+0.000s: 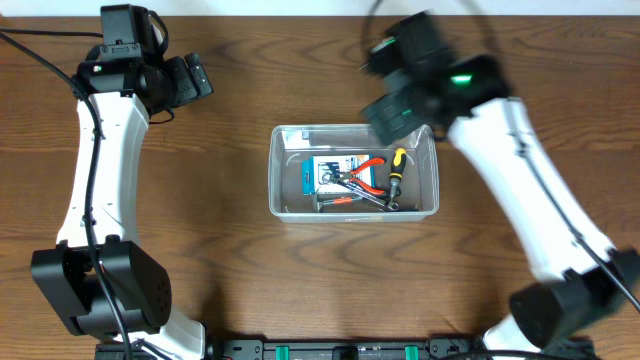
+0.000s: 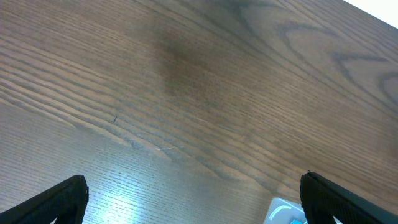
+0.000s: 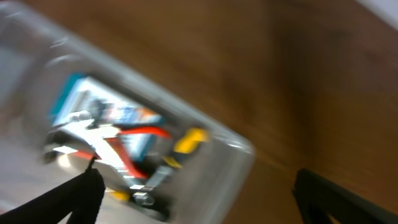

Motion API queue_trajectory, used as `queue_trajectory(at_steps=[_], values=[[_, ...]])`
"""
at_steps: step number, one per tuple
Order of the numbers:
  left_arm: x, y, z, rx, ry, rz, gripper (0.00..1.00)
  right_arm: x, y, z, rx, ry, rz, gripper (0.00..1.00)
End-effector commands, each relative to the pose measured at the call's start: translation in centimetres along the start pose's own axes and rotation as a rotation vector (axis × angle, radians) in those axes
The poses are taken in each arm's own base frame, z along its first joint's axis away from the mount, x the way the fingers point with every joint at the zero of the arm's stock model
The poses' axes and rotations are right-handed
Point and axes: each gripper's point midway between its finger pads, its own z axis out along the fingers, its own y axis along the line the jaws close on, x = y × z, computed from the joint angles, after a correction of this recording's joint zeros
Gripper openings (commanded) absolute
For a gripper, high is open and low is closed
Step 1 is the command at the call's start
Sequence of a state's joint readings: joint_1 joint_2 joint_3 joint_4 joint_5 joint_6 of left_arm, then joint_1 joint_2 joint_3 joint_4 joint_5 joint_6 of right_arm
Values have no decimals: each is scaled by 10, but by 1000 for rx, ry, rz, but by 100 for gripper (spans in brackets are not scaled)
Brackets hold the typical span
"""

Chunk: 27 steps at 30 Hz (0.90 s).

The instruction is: Pack container

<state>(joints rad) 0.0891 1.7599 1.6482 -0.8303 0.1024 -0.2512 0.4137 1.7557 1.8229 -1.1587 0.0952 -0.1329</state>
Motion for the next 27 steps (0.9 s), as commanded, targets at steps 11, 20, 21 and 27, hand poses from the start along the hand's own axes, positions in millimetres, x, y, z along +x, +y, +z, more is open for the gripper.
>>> queue_trajectory(at_steps=[11,20,21,27], values=[[-4,-1,-3,5,-12,-6,98,51,-163,-61,297,-49,386,99],[-4,-1,-3,5,-11,-6,98,54,-169,-62,305,-45,402,99],[-4,-1,-3,5,-12,-6,98,54,-169,-62,305,-45,401,99],[-4,-1,-3,5,-12,-6,98,54,-169,-62,305,-45,402,99]])
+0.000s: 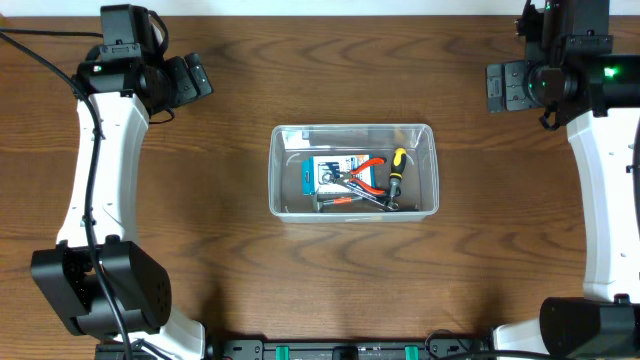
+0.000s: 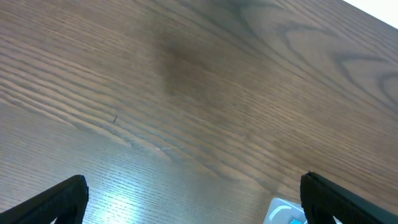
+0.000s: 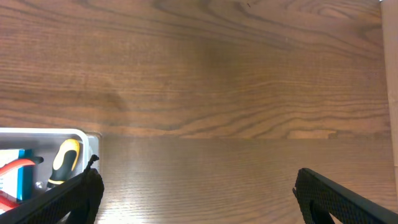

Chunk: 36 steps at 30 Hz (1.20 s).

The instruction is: Pack container

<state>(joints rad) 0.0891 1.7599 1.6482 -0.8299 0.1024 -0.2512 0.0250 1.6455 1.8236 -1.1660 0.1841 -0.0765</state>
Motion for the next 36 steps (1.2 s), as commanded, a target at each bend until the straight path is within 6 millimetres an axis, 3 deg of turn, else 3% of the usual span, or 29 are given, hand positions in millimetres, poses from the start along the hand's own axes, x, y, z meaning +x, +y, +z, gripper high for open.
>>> queue_trajectory(at_steps=[1,12,15,19,25,30,33,36], values=[[-4,-1,-3,5,-11,-6,98,-3,-5,-9,11,-22,2,99],[-4,-1,-3,5,-11,-6,98,-3,-5,-10,8,-24,3,99],[-4,-1,-3,5,-11,-6,98,-4,-6,-25,7,-60,5,99],[-4,-1,-3,5,-11,-6,98,-7,-9,-67,8,-159,14,99],[-4,-1,-3,5,-10,-6,98,3,-23,-160,18,-384,49,99],[-4,-1,-3,5,-11,-6,98,27,-39,-230,52,-557,82,99],[-4,-1,-3,5,-11,-6,98,53,-58,-257,153,-597,84,99],[-4,-1,-3,5,-11,-6,98,77,-61,-273,163,-626,87,99]])
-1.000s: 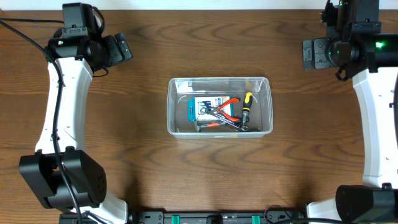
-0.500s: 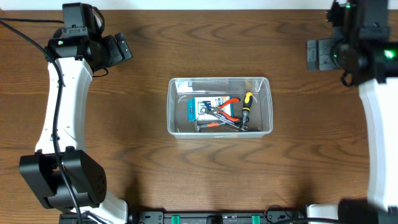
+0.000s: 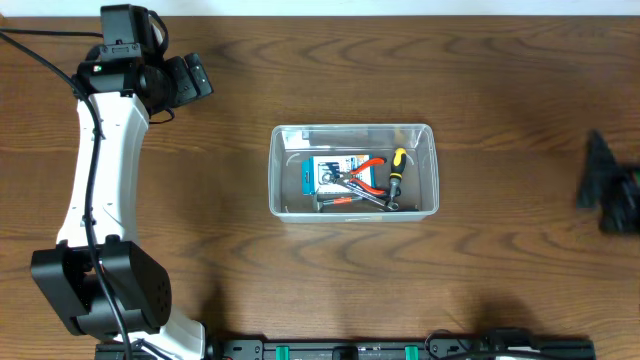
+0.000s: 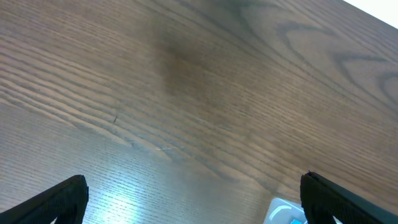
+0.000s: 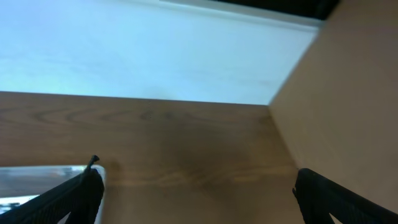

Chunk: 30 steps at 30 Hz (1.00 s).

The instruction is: Pack container

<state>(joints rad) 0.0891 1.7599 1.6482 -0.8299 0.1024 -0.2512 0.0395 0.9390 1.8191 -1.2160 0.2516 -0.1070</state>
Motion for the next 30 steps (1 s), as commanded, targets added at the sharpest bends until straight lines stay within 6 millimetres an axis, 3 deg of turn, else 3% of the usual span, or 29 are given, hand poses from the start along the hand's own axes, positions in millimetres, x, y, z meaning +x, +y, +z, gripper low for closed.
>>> queue_trajectory(at_steps=[1,4,9,18,24,30], values=[[-4,-1,-3,5,-11,-6,98,13,-10,-16,43,-12,-26,99],[-4,-1,-3,5,-11,-6,98,30,-8,-31,23,-57,34,99],[-4,-1,-3,5,-11,-6,98,52,4,-28,-17,-176,104,99],[-4,-1,-3,5,-11,-6,98,129,35,27,-98,-261,379,99],[-4,-1,-3,5,-11,-6,98,160,61,57,-193,-326,433,99],[-4,-1,-3,5,-11,-6,98,181,67,69,-203,-388,469,99]])
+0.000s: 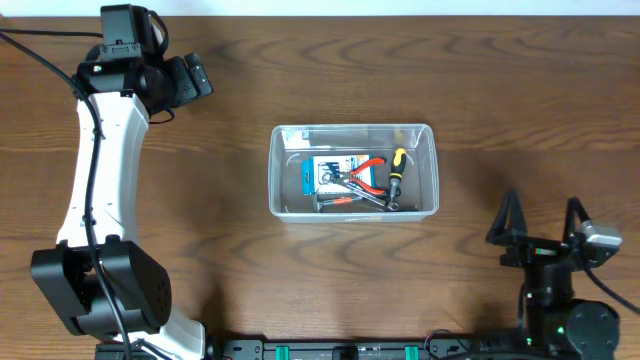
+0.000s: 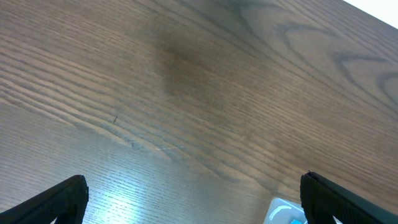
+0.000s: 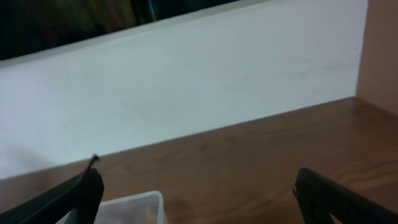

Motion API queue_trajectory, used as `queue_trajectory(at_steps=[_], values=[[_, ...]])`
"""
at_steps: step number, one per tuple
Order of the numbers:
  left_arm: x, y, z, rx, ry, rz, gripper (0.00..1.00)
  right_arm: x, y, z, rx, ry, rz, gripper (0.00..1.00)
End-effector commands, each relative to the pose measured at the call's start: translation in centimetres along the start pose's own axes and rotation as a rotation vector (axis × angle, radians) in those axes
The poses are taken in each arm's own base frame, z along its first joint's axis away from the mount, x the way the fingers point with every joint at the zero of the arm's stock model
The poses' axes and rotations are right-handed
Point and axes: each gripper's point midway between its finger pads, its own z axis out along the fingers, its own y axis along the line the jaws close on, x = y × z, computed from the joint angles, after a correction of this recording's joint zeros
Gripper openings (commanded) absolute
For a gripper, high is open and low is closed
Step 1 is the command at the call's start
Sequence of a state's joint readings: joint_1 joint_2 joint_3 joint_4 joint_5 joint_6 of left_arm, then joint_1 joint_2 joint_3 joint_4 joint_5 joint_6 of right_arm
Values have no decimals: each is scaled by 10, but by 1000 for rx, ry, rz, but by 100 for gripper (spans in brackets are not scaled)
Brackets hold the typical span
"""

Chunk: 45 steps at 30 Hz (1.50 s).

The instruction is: Pack container

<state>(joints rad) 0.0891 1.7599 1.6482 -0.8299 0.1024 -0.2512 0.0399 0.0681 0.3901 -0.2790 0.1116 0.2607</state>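
A clear plastic container (image 1: 430, 170) sits mid-table holding red-handled pliers (image 1: 362, 176), a yellow-and-black screwdriver (image 1: 395, 172), a blue-and-white packet (image 1: 326, 172) and other small tools. My left gripper (image 1: 198, 78) hangs open and empty at the far left, well away from it; the left wrist view (image 2: 194, 202) shows bare wood and a corner of the container (image 2: 283, 211). My right gripper (image 1: 543, 220) stands open and empty near the front right edge, fingertips (image 1: 508, 208) facing the far side. In the right wrist view (image 3: 196, 190) a container corner (image 3: 140, 204) shows low down.
Dark wood table (image 1: 200, 230) all round the container. A white wall (image 3: 186, 87) runs behind the table's far edge. The right arm's base (image 1: 560, 320) sits at the front right corner, the left arm's base (image 1: 100, 290) at the front left.
My right gripper has moved from the table's right edge to the front right, folded back by its base, and now looks level across the table at the wall. The left arm has not moved.
My right gripper was over the container's far right corner, open, with the tools lying inside. Then it was at the far right of the table, then at the right edge, and now near the front right by its base. The left arm stayed put throughout.
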Motion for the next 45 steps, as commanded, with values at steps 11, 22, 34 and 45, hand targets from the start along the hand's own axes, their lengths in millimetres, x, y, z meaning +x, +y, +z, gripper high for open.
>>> queue_trajectory(at_steps=[11,22,34,45], values=[[-4,-1,-3,5,-11,-6,98,40,-4,11,-31,2,39,99],[-4,-1,-3,5,-11,-6,98,77,-6,23,-63,14,39,99],[-4,-1,-3,5,-11,-6,98,96,-5,25,-83,55,9,99],[-4,-1,-3,5,-11,-6,98,114,11,22,-198,101,-144,99]])
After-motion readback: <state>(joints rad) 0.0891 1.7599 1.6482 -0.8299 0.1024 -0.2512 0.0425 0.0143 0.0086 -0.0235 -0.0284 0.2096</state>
